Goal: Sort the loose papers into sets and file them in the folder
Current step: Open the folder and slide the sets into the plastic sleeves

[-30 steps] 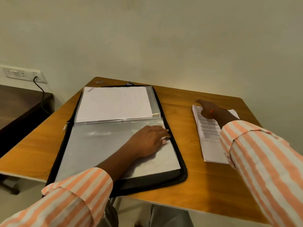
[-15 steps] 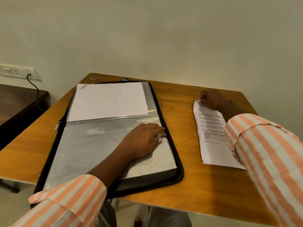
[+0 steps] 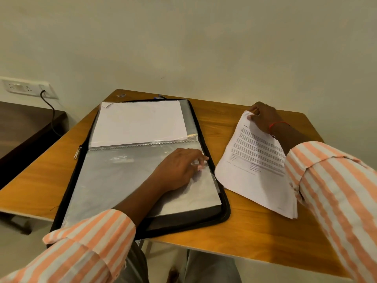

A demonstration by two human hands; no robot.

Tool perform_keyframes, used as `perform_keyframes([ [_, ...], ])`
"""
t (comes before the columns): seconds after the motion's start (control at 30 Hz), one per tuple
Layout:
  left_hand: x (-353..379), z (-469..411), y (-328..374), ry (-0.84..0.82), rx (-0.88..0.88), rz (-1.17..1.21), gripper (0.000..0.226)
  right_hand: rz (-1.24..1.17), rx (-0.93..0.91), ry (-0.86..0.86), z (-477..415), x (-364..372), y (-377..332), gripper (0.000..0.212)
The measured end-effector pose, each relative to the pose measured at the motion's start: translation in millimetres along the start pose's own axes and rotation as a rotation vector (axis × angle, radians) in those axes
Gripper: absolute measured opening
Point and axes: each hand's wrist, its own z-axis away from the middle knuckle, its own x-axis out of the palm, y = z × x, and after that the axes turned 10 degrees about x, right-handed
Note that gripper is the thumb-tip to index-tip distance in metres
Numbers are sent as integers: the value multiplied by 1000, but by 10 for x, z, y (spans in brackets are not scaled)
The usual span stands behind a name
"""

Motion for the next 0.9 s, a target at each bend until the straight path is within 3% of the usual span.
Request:
perform_keyframes([
  [0.13, -31, -3, -10, 39, -34, 105, 9, 214, 89, -54, 11, -122, 170, 24],
  [0.23, -19, 1, -47, 80, -12, 149, 15, 319, 137, -309, 90, -254, 451, 35],
  [0.3, 6, 2, -81, 98, 29, 139, 19, 312, 163, -475, 150, -356, 641, 22],
  [0.37, 21, 5, -94, 110, 42, 140, 17, 316, 158, -522, 217, -450, 769, 17],
  [0.53, -69, -5, 28, 41, 44, 128, 3, 222, 60, -405, 448, -693, 757, 17],
  [0.63, -155, -83, 108, -129, 119, 13, 15, 190, 48, -361, 551, -836, 821, 24],
  [0.73, -189, -191, 194, -298, 192, -129, 21, 151, 108, -344, 650, -988, 1001, 26],
  [0.8, -194, -233, 253, -341, 214, -129, 22, 72, 169, -241, 693, -1033, 1153, 31],
  [0.9, -188, -266, 334, -381, 225, -105, 20, -234, 278, -84, 821, -1019, 1356, 44],
])
